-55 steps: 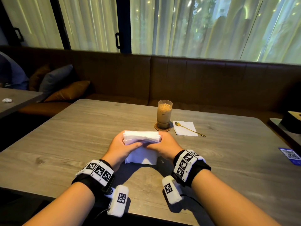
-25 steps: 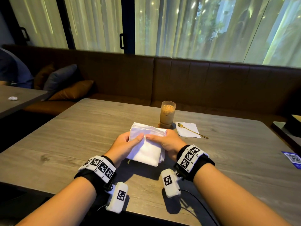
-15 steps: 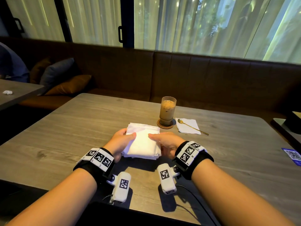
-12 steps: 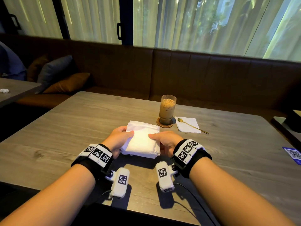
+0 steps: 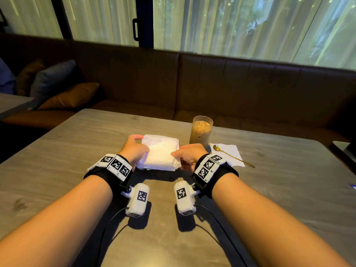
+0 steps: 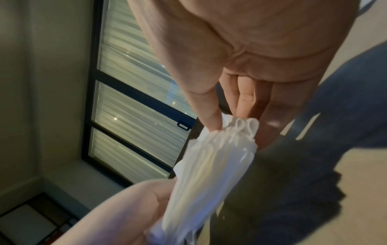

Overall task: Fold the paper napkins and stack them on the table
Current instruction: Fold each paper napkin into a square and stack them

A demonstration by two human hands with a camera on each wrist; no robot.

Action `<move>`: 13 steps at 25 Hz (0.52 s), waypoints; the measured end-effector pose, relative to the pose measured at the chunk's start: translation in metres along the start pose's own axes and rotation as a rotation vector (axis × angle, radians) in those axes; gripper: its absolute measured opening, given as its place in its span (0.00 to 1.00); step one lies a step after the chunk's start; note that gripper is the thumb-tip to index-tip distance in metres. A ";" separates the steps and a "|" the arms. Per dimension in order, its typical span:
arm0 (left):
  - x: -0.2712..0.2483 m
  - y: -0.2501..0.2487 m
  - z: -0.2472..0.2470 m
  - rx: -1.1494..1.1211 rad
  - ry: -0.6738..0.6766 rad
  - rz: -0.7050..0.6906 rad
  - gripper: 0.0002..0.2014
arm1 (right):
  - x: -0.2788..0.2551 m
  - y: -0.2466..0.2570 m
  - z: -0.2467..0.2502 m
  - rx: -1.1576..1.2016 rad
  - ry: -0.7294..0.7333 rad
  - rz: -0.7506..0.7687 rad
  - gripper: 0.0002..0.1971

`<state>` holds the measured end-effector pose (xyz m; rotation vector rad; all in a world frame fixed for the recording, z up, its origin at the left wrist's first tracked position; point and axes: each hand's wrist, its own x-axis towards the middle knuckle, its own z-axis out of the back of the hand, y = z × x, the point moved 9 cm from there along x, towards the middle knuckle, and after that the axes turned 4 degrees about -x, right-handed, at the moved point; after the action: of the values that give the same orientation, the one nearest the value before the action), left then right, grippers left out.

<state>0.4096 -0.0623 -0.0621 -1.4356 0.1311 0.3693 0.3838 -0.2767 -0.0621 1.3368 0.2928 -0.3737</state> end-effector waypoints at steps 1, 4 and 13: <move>0.012 -0.005 -0.001 0.028 -0.002 -0.009 0.26 | 0.002 0.005 -0.001 -0.021 -0.016 0.013 0.19; 0.039 -0.013 -0.007 0.091 0.010 -0.022 0.29 | 0.020 0.010 -0.007 -0.134 -0.083 0.031 0.12; 0.055 -0.009 -0.023 0.227 0.023 -0.138 0.30 | 0.042 0.002 -0.012 -0.395 -0.173 0.047 0.10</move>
<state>0.4671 -0.0761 -0.0734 -1.2177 0.0890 0.2166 0.4224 -0.2688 -0.0803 0.9157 0.1783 -0.3676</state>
